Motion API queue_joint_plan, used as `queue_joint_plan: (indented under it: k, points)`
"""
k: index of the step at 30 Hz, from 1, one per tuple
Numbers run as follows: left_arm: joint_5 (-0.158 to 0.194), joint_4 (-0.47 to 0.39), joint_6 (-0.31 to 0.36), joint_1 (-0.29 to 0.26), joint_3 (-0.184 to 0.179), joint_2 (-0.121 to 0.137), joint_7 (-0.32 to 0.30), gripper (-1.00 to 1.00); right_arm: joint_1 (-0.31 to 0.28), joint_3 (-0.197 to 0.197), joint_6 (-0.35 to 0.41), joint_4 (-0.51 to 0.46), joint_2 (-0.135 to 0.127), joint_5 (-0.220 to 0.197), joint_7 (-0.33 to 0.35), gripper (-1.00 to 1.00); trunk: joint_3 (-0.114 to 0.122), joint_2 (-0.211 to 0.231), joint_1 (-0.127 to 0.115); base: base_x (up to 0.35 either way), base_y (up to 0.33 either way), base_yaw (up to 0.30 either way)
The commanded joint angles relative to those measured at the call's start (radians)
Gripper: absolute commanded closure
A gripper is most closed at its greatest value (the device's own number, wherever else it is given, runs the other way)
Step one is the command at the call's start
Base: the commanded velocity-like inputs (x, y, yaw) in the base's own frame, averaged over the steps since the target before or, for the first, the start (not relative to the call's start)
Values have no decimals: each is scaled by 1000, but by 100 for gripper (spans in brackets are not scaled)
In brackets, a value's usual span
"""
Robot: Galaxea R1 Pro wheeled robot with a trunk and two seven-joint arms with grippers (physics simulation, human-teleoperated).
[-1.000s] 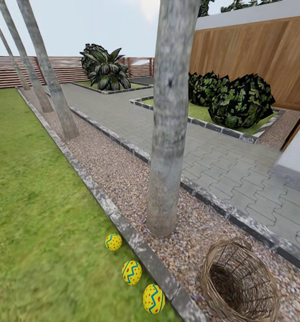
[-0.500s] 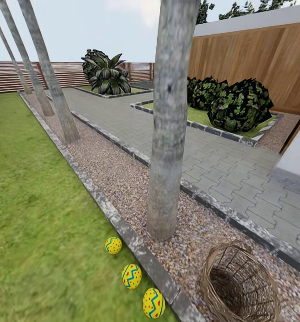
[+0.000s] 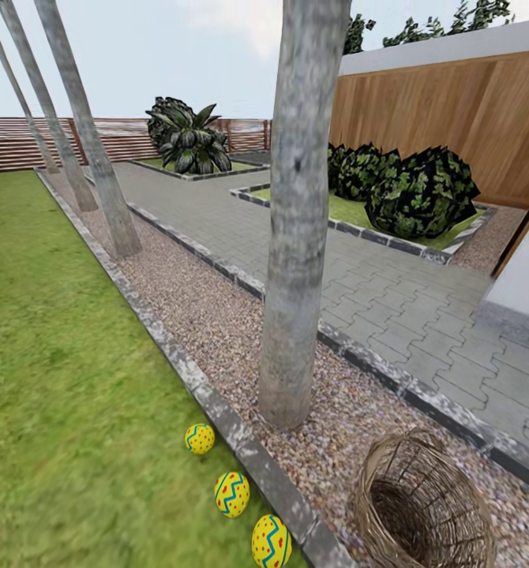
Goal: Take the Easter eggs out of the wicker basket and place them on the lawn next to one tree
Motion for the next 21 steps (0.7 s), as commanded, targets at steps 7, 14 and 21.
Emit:
queue_joint_plan:
  k: [7,14,21]
  points:
    - [11,2,4,-1,-7,0,-5,-100,-1,9,-3,2,1,-7,-2,-100,10,0,0,0,0,0]
    - [11,2,4,-1,-7,0,-5,-100,0,9,-2,2,1,-8,-2,-100,22,0,0,0,0,0]
    - [11,2,4,-1,-7,0,-5,-100,5,9,0,5,0,-10,-2,-100,33,0,0,0,0,0]
